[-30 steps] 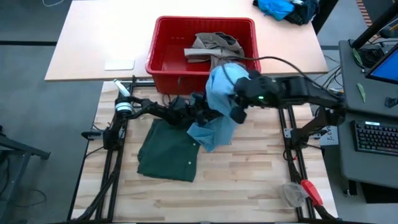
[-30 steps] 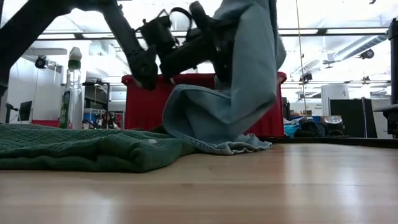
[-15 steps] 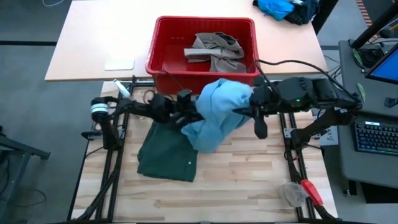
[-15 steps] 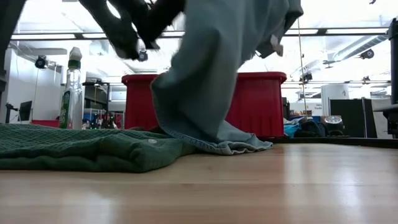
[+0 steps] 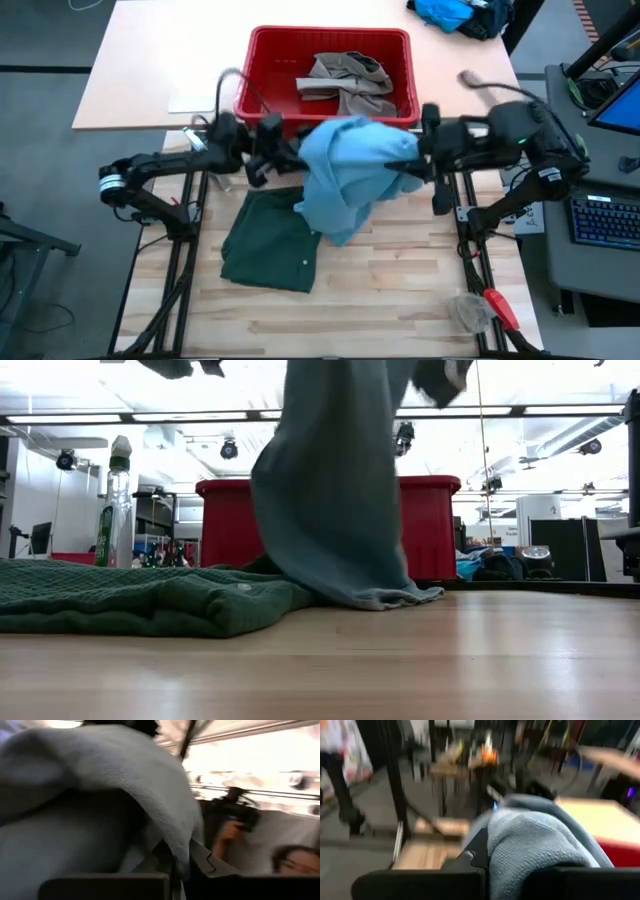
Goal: Fold Laundry from Bin
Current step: Fold the blue jeans
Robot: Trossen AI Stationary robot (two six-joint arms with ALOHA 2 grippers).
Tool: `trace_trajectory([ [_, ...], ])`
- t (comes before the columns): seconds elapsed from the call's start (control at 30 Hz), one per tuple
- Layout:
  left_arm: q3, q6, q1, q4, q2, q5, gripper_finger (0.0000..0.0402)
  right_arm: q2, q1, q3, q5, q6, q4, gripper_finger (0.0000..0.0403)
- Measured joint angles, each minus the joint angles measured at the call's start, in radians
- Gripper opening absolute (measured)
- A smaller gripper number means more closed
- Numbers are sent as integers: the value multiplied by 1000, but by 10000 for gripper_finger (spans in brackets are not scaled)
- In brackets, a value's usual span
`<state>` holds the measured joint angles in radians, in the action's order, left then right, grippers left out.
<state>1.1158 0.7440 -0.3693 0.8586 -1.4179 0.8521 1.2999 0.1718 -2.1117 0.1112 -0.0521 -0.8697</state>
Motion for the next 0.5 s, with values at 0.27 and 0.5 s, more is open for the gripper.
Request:
trace_trajectory([
  [0.27,489,-344,-24,-721,-19,11,0,31,0,-64,-16,-56,195,13],
  [0.5,952,-613,-22,-1298,-133,-90,0,40,-1,-161,-52,-60,110,13],
])
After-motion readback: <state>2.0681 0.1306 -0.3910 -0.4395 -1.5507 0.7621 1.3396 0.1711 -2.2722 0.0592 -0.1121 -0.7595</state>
